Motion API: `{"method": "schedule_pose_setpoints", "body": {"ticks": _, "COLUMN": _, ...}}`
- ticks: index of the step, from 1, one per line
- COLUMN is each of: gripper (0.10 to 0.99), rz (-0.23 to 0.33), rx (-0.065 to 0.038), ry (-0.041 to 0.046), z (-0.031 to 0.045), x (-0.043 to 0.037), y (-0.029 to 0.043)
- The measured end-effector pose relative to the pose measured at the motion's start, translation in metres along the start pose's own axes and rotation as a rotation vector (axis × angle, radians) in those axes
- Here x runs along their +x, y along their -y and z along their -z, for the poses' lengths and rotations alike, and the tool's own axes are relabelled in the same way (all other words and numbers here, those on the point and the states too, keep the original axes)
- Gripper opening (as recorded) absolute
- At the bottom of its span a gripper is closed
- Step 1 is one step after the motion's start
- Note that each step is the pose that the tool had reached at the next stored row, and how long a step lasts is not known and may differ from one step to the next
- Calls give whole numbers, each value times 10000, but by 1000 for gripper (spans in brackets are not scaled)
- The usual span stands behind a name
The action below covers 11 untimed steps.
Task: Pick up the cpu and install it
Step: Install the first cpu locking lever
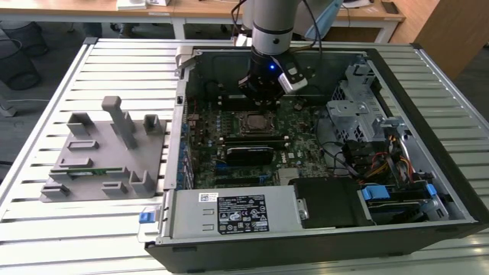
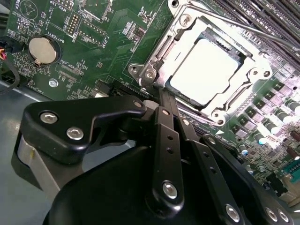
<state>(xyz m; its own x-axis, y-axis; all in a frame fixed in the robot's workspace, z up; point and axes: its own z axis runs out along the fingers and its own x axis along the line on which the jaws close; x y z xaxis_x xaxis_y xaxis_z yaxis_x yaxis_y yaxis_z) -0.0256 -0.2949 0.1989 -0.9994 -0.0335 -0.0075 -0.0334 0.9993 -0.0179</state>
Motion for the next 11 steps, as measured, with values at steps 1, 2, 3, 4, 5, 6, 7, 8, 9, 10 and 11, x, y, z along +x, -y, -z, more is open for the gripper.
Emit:
{"method": "schedule_pose_setpoints", "body": {"ticks": 1, "gripper": 106, "rz": 1, "rx": 13, "ry": -1, "z": -2, "x": 0, "y": -3}}
{"method": "schedule_pose_setpoints", "body": {"ticks": 2, "gripper": 106, "rz": 0, "rx": 27, "ry": -2, "z": -5, "x": 0, "y": -6}}
{"method": "schedule_pose_setpoints", "body": {"ticks": 3, "gripper": 106, "rz": 1, "rx": 44, "ry": -2, "z": -7, "x": 0, "y": -10}}
{"method": "schedule_pose_setpoints", "body": {"ticks": 4, "gripper": 106, "rz": 1, "rx": 63, "ry": -3, "z": -10, "x": 0, "y": -12}}
{"method": "schedule_pose_setpoints", "body": {"ticks": 5, "gripper": 106, "rz": 1, "rx": 83, "ry": -3, "z": -12, "x": 0, "y": -14}}
{"method": "schedule_pose_setpoints", "body": {"ticks": 6, "gripper": 106, "rz": 2, "rx": 110, "ry": -2, "z": -13, "x": -1, "y": -13}}
{"method": "schedule_pose_setpoints", "body": {"ticks": 7, "gripper": 106, "rz": 4, "rx": 117, "ry": 2, "z": -15, "x": -2, "y": -15}}
{"method": "schedule_pose_setpoints", "body": {"ticks": 8, "gripper": 106, "rz": 3, "rx": 133, "ry": -1, "z": -16, "x": -2, "y": -15}}
{"method": "schedule_pose_setpoints", "body": {"ticks": 9, "gripper": 106, "rz": 1, "rx": 151, "ry": -1, "z": -16, "x": -1, "y": -15}}
{"method": "schedule_pose_setpoints", "body": {"ticks": 10, "gripper": 106, "rz": 2, "rx": 166, "ry": -3, "z": -16, "x": -1, "y": -15}}
{"method": "schedule_pose_setpoints", "body": {"ticks": 11, "gripper": 106, "rz": 3, "rx": 180, "ry": -4, "z": -17, "x": -1, "y": -15}}
